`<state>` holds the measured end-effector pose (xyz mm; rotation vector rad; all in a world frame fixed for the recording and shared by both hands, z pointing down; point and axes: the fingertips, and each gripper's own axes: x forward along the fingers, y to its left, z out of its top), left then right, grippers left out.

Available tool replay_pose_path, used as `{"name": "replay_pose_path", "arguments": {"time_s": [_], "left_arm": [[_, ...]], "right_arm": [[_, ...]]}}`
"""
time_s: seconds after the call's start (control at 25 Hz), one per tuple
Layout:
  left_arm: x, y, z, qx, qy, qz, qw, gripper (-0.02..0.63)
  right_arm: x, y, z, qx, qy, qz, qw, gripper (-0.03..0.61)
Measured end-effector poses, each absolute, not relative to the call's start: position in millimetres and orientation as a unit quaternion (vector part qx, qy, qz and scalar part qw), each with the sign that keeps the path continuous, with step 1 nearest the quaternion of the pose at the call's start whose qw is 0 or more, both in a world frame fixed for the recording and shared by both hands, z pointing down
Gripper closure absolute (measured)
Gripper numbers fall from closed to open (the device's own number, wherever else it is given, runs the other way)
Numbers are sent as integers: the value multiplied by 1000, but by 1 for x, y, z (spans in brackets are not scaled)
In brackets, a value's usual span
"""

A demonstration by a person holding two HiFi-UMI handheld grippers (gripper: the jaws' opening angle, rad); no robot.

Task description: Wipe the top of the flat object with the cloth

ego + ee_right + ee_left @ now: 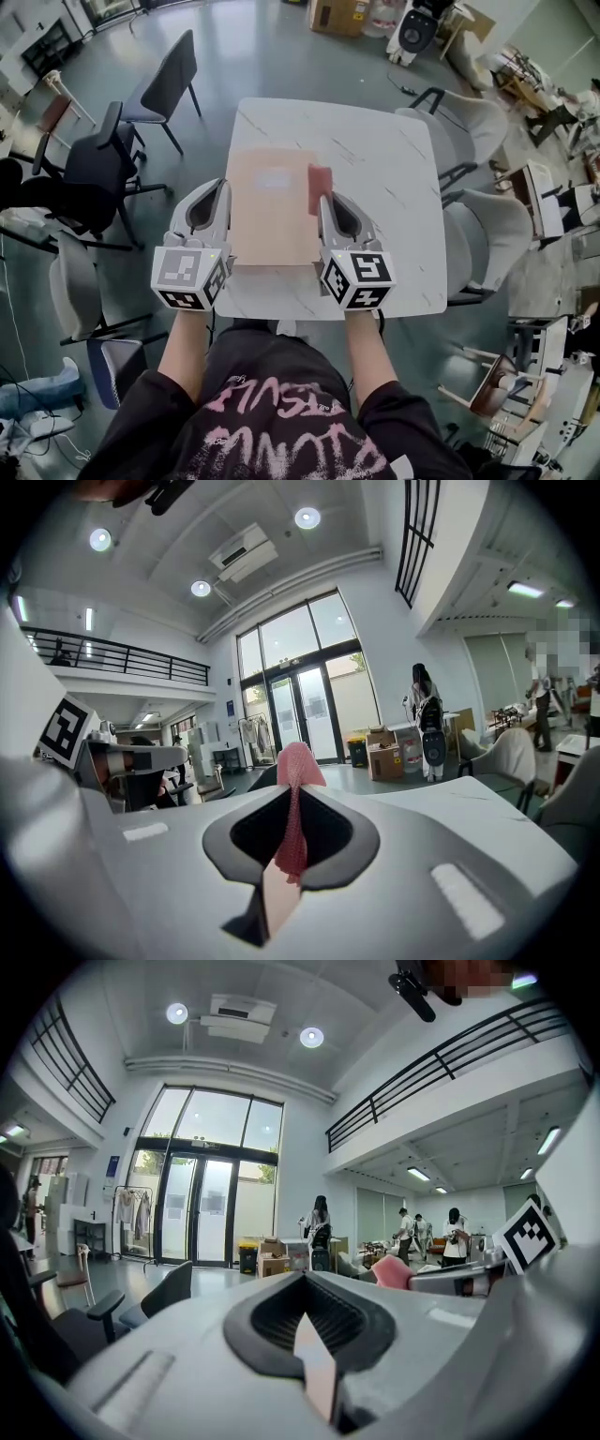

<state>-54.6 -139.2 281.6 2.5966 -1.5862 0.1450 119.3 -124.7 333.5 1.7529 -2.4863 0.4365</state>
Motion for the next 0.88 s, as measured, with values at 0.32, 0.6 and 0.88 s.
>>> {"name": "replay_pose_path", "arguments": {"time_s": [0.32,0.6,0.88], "left_arm": [[-49,-133,267,857,-512,38,38,614],[-50,-127,255,855,-518,29,25,612],[-51,-121,244,853,-522,14,17,612]], "right_arm": [[125,-118,317,576,-807,129,21,534],[127,-110,309,575,-810,119,10,534],[130,-105,297,576,-810,111,-3,534]]}}
